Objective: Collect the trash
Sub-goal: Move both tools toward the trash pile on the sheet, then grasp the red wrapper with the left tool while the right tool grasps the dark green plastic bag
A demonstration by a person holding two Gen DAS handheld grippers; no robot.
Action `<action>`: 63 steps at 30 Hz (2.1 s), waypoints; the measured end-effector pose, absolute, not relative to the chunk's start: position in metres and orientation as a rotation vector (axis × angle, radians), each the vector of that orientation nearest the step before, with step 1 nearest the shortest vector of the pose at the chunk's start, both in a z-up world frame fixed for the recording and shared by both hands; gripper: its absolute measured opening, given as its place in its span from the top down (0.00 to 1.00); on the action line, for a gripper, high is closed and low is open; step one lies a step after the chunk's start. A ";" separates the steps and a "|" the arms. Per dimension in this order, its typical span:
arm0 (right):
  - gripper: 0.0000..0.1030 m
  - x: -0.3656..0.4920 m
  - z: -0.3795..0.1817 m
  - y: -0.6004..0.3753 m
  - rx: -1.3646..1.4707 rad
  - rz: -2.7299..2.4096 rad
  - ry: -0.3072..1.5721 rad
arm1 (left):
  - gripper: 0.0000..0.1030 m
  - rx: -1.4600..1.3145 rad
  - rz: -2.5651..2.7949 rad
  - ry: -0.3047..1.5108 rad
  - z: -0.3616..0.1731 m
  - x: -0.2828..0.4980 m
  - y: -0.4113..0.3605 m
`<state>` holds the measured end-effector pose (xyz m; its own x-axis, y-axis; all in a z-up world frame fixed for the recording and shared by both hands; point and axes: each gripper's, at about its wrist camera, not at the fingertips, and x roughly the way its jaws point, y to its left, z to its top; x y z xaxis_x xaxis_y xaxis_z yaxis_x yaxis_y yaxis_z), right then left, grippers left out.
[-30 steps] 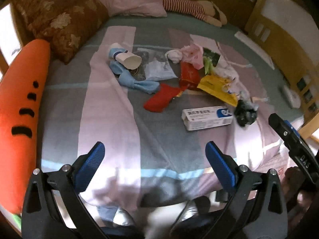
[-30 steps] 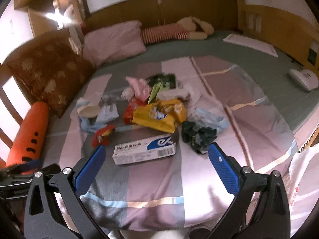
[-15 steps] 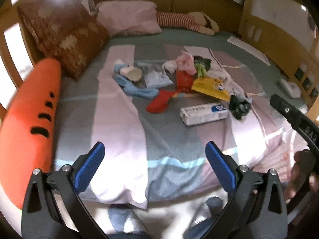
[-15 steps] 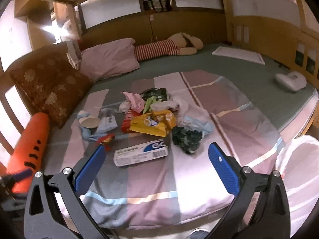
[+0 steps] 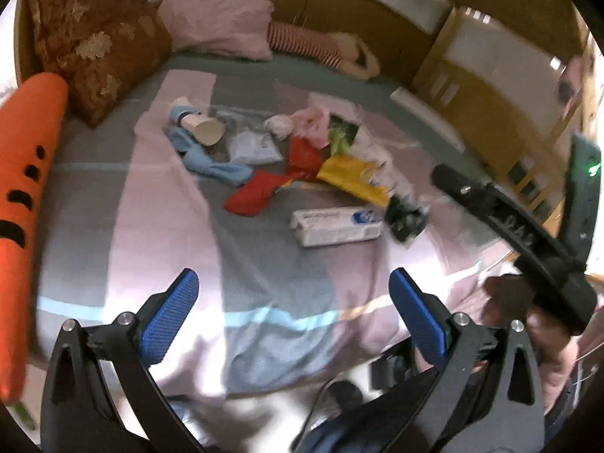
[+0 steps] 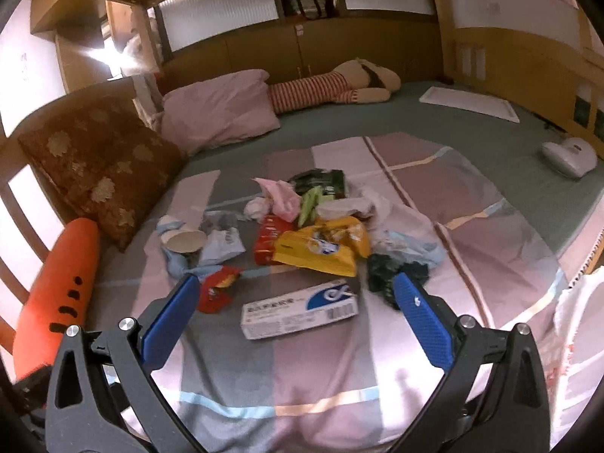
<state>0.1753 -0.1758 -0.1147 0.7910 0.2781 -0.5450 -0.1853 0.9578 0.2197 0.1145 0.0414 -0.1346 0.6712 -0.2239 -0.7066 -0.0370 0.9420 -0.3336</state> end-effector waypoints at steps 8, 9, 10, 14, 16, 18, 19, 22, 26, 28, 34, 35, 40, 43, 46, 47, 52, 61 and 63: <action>0.02 0.174 -0.108 -0.185 0.196 0.295 0.599 | 0.03 -0.085 -0.030 0.928 -0.139 0.150 0.023; 0.02 0.173 -0.107 -0.188 0.199 0.298 0.597 | 0.03 -0.068 -0.018 0.940 -0.139 0.158 0.021; 0.03 0.173 -0.108 -0.192 0.208 0.307 0.603 | 0.03 -0.065 -0.023 0.960 -0.141 0.167 0.018; 0.03 0.174 -0.108 -0.205 0.237 0.338 0.627 | 0.03 -0.052 -0.013 1.011 -0.155 0.208 0.010; 0.03 0.173 -0.109 -0.210 0.240 0.345 0.635 | 0.03 -0.082 -0.018 1.045 -0.167 0.233 0.011; 0.03 0.172 -0.112 -0.212 0.238 0.358 0.650 | 0.03 -0.072 0.018 1.062 -0.179 0.254 0.012; 0.04 0.172 -0.113 -0.212 0.229 0.363 0.657 | 0.03 -0.080 0.033 1.077 -0.186 0.263 0.015; 0.04 0.170 -0.117 -0.214 0.215 0.367 0.678 | 0.07 -0.134 0.059 1.142 -0.212 0.289 0.023; 0.04 0.171 -0.120 -0.212 0.179 0.367 0.685 | 0.62 -0.153 0.035 1.180 -0.228 0.301 0.023; 0.06 0.180 -0.117 -0.205 0.142 0.389 0.697 | 0.74 -0.199 -0.006 1.146 -0.213 0.296 0.021; 0.09 0.232 -0.099 -0.173 0.018 0.445 0.701 | 0.95 -0.258 -0.001 0.910 -0.133 0.251 0.037; 0.10 0.244 -0.096 -0.164 -0.011 0.449 0.689 | 0.95 -0.265 0.022 0.865 -0.122 0.241 0.045; 0.14 0.281 -0.094 -0.164 0.058 0.436 0.729 | 0.52 -0.273 0.032 0.842 -0.115 0.235 0.075; 0.14 0.286 -0.102 -0.177 0.103 0.409 0.747 | 0.10 -0.256 -0.043 0.931 -0.142 0.250 0.066; 0.14 0.289 -0.111 -0.186 0.114 0.375 0.776 | 0.10 -0.198 -0.073 0.987 -0.162 0.259 0.045; 0.14 0.289 -0.111 -0.187 0.118 0.366 0.774 | 0.10 -0.192 -0.087 1.005 -0.168 0.262 0.039; 0.14 0.294 -0.113 -0.208 0.158 0.315 0.764 | 0.10 -0.144 -0.105 1.028 -0.188 0.281 0.011; 0.14 0.304 -0.130 -0.233 0.164 0.259 0.818 | 0.21 -0.138 -0.110 1.103 -0.227 0.326 -0.009; 0.14 0.307 -0.135 -0.239 0.169 0.243 0.835 | 0.35 -0.162 -0.128 1.124 -0.233 0.332 -0.010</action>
